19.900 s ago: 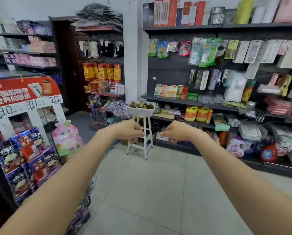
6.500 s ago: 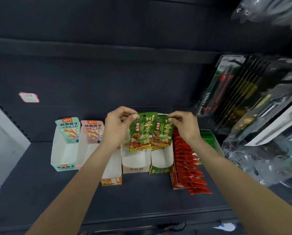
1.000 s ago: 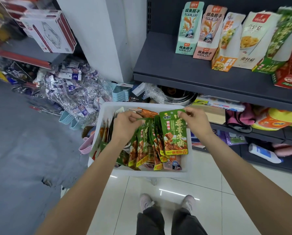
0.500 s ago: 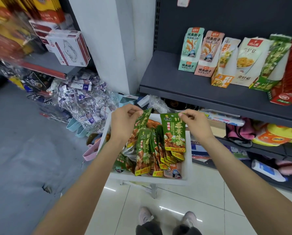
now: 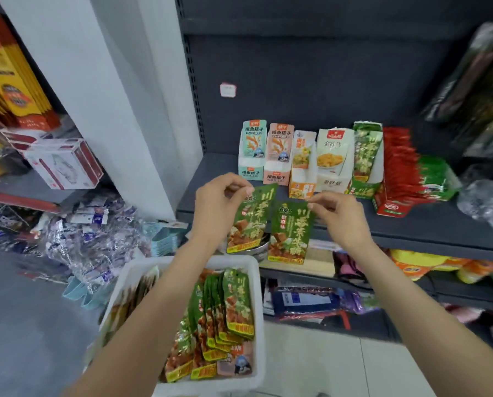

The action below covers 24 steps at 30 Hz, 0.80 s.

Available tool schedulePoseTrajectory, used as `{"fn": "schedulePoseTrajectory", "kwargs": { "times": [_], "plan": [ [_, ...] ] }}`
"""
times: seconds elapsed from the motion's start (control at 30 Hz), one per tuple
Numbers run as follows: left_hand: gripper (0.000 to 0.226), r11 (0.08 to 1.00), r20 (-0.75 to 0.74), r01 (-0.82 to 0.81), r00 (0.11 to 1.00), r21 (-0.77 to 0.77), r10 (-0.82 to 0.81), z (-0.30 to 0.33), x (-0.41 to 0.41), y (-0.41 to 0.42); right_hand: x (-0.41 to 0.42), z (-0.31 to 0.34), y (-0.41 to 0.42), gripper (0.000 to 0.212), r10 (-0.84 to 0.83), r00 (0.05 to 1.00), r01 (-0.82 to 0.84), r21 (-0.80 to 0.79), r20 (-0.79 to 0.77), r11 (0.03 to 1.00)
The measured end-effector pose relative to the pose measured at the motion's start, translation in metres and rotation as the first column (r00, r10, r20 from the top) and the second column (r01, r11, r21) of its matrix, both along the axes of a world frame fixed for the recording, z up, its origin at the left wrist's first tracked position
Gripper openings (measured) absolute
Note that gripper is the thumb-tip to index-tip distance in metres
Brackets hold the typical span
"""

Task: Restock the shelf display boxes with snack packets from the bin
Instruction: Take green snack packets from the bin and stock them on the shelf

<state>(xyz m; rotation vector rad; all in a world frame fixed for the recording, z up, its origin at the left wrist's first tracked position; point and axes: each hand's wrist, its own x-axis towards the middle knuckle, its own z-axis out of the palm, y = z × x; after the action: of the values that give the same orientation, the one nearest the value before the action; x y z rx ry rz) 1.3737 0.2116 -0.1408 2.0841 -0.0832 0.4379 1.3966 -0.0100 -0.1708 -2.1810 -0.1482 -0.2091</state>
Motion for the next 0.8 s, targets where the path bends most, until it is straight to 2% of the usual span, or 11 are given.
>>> {"fn": "schedulePoseTrajectory", "kwargs": {
  "times": [0.2, 0.4, 0.63, 0.8],
  "plan": [
    [0.005, 0.999, 0.042, 0.025, 0.999, 0.028, -0.026, 0.017, 0.049, -0.098, 0.053, 0.021, -0.106, 0.012, -0.035, 0.999, 0.033, 0.046, 0.023, 0.998],
    [0.010, 0.999, 0.067, 0.014, 0.998, -0.052, -0.011, 0.031, 0.099, -0.168, 0.107, 0.035, -0.181, 0.015, -0.148, 0.985, 0.133, 0.157, 0.093, 0.979],
    [0.017, 0.991, 0.089, 0.113, 0.990, -0.076, -0.106, 0.041, 0.164, -0.207, 0.171, 0.047, -0.211, 0.012, -0.242, 0.965, 0.215, 0.220, 0.104, 0.951],
    [0.018, 0.984, 0.085, 0.160, 0.984, -0.081, -0.154, 0.039, 0.220, -0.216, 0.222, 0.050, -0.216, 0.011, -0.238, 0.960, 0.222, 0.114, 0.146, 0.968]
  ]
}}
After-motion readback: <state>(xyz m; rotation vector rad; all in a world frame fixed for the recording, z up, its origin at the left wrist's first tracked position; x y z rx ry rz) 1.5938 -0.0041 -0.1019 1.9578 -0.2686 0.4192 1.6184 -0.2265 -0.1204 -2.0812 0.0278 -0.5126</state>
